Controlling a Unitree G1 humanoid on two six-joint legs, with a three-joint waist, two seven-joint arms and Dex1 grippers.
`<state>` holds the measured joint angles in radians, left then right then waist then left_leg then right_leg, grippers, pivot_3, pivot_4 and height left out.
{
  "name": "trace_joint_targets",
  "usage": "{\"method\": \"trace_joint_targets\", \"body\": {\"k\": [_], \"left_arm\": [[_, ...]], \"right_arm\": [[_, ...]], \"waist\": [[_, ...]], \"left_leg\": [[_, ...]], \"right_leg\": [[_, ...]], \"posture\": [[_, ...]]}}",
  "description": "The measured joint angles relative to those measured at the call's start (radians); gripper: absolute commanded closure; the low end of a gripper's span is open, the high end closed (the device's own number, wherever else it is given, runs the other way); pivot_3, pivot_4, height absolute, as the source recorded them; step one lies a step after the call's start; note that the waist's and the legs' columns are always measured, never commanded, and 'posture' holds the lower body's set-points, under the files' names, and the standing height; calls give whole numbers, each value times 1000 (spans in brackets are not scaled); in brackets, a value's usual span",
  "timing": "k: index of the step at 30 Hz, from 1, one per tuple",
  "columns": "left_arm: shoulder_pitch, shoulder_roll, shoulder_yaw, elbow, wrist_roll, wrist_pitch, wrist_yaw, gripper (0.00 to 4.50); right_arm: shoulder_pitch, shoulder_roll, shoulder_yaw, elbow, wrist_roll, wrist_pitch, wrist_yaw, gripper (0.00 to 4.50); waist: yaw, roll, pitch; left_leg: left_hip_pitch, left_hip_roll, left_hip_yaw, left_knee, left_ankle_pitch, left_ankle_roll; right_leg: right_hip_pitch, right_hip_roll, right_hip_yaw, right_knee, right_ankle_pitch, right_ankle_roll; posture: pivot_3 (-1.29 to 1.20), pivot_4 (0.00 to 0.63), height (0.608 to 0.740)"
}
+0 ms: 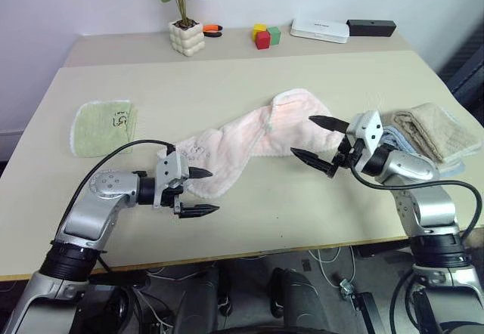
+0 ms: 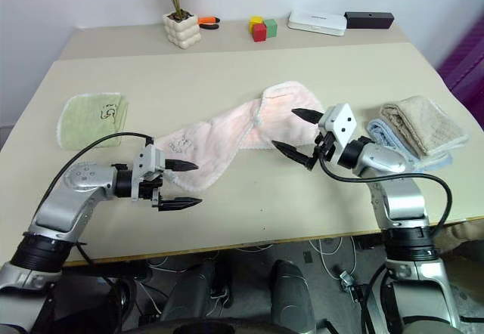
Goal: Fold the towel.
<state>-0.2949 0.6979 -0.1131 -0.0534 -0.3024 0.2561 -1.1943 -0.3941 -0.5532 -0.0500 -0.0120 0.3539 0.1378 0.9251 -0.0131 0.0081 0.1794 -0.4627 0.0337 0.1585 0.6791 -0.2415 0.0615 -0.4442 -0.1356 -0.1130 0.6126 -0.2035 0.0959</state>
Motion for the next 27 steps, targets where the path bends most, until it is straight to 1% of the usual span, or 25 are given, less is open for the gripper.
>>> {"method": "trace_joint_targets", "body": {"k": [4,7,8,10,13,14,15,16,17,18,22,25,27], "left_arm": [[17,3,-7,12,60,-12,51,0],[16,-28,-23,26,94,-30,95,0],[13,-37,-27,36,99,-35,107,245],[6,-73,-45,39,117,-34,133,860],[-2,-123,-75,42,137,-45,171,2260],[-7,-128,-87,42,140,-50,173,2951],[-8,-130,-91,42,141,-53,174,3372],[-10,-130,-92,43,141,-54,175,3921],[-14,-130,-91,50,141,-55,176,4378],[-18,-129,-89,57,141,-57,176,4446],[-21,-100,-81,57,124,-64,147,4446],[29,-53,-29,24,30,-11,76,4446],[90,-7,30,-46,-81,52,14,4446]], "right_arm": [[-15,38,37,0,-5,-10,-5,39],[-21,48,38,0,-4,-14,-5,39],[-22,51,38,1,-3,-16,-5,12],[-22,48,37,3,-3,-20,5,0],[-24,43,32,11,2,-28,13,0],[-26,43,32,11,2,-29,12,0],[-27,45,33,11,2,-30,9,0],[-28,47,33,11,2,-30,6,0],[-28,50,34,11,2,-32,3,0],[-29,55,34,11,1,-34,0,0],[-29,59,34,18,1,-53,-7,0],[-43,69,35,50,-7,-77,-15,0],[-66,75,33,101,-21,-99,-24,0]], "waist": [[3,0,0],[4,0,0],[3,0,0],[6,1,-1],[13,1,-2],[16,2,-2],[18,2,-3],[18,2,-3],[19,3,-3],[18,3,-3],[14,3,-3],[-3,3,-2],[-9,3,-2]], "left_leg": [[0,0,0,-1,0,0],[0,-1,0,-1,0,0],[0,0,0,-1,0,0],[1,-1,0,-1,0,0],[2,-1,0,0,-1,2],[2,-1,0,0,-2,3],[2,-1,0,-1,-2,3],[2,-1,0,0,-2,3],[2,-1,0,-1,-2,3],[2,0,0,-1,-2,3],[2,0,0,-1,0,1],[1,0,1,-2,0,0],[0,0,1,-3,1,-2]], "right_leg": [[-1,0,0,0,0,0],[-1,-1,0,0,0,0],[0,-1,0,0,0,0],[1,-1,0,0,0,0],[1,-1,0,0,0,0],[1,-1,0,0,0,0],[1,-1,0,0,0,0],[1,-1,0,0,0,0],[1,-1,0,0,0,0],[1,-1,0,0,0,0],[0,0,0,0,0,0],[0,0,0,0,0,0],[0,0,0,0,0,0]], "posture": [[0,150,740],[0,150,740],[0,150,740],[0,150,740],[0,150,740],[0,150,740],[0,150,740],[0,150,740],[0,150,740],[0,150,740],[0,150,740],[0,150,740],[0,150,740]]}}
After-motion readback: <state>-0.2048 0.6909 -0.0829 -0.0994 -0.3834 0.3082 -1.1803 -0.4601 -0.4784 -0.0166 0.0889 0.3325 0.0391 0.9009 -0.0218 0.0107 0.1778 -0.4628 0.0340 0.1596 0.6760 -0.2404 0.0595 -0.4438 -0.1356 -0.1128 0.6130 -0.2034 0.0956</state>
